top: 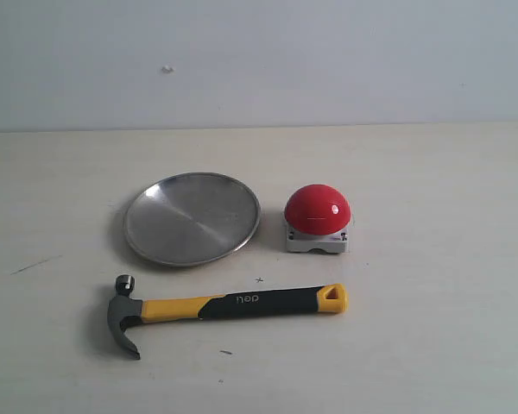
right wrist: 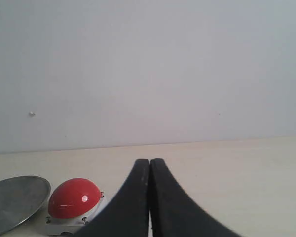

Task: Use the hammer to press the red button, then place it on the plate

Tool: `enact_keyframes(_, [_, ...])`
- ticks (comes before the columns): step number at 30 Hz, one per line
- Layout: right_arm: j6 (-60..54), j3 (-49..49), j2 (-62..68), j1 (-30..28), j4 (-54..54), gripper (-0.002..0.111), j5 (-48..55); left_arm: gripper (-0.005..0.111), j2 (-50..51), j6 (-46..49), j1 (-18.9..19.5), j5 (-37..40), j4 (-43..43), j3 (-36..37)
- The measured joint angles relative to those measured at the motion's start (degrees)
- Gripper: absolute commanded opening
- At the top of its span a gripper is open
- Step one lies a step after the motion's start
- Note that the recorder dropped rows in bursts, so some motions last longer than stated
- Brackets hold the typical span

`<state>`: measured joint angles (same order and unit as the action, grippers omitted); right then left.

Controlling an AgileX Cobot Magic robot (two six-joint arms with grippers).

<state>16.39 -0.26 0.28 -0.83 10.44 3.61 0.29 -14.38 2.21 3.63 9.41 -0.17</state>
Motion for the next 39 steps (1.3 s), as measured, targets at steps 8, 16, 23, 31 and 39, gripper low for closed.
enact_keyframes(8, [0.0, 0.0, 0.0, 0.0, 0.0, 0.000, 0.0, 0.000, 0.0, 0.0, 0.0, 0.0, 0.0, 0.0])
enact_keyframes(16, [0.1, 0.0, 0.0, 0.0, -0.1, 0.000, -2.0, 0.000, 0.0, 0.0, 0.0, 0.0, 0.0, 0.0])
enact_keyframes(23, [4.1, 0.0, 0.0, 0.0, -1.6, 0.000, -7.6, 0.000, 0.0, 0.0, 0.0, 0.0, 0.0, 0.0])
enact_keyframes(31, [4.3, 0.0, 0.0, 0.0, -1.6, 0.000, -4.8, 0.000, 0.0, 0.0, 0.0, 0.0, 0.0, 0.0])
enact_keyframes(39, [4.4, 0.0, 0.0, 0.0, -1.6, 0.000, -7.5, 0.000, 0.0, 0.0, 0.0, 0.0, 0.0, 0.0])
